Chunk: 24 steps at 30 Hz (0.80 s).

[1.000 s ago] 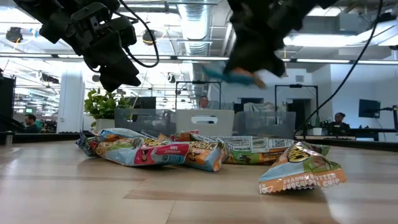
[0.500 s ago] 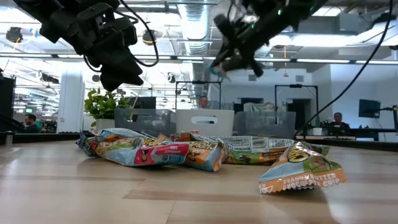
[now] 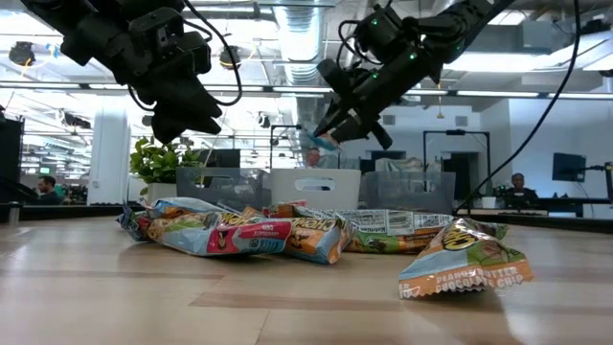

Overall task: Pick and place Granola Bars by type
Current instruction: Put the orange granola bar into the white bin, then put the blue granola bar into the left black bin

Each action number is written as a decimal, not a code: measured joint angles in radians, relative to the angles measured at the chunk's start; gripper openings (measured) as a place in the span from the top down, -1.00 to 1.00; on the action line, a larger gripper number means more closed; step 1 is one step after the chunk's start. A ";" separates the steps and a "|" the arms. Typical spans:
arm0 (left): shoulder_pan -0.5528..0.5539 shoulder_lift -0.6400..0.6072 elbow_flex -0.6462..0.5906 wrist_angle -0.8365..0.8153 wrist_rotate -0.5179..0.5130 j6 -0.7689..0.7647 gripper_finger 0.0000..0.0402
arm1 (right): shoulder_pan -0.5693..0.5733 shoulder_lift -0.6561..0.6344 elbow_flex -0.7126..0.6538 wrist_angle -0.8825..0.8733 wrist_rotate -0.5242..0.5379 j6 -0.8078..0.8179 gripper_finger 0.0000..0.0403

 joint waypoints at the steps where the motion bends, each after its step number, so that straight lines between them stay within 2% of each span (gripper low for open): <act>1: 0.000 0.000 0.000 0.000 -0.001 0.000 0.32 | -0.005 -0.009 0.000 -0.008 0.001 -0.010 0.47; 8: 0.000 0.000 0.000 -0.001 -0.032 -0.008 0.32 | -0.030 -0.030 0.001 -0.023 0.002 -0.031 0.06; 13: 0.000 0.000 0.000 -0.001 -0.036 -0.008 0.32 | -0.016 -0.052 0.001 -0.004 -0.063 -0.094 -0.16; 18: 0.000 0.000 0.000 -0.028 0.009 0.032 0.32 | 0.059 -0.121 0.001 -0.051 -0.099 -0.261 -0.19; 24: -0.018 0.000 0.000 -0.155 0.062 0.219 0.32 | 0.169 -0.209 0.001 -0.269 -0.058 -0.354 -0.13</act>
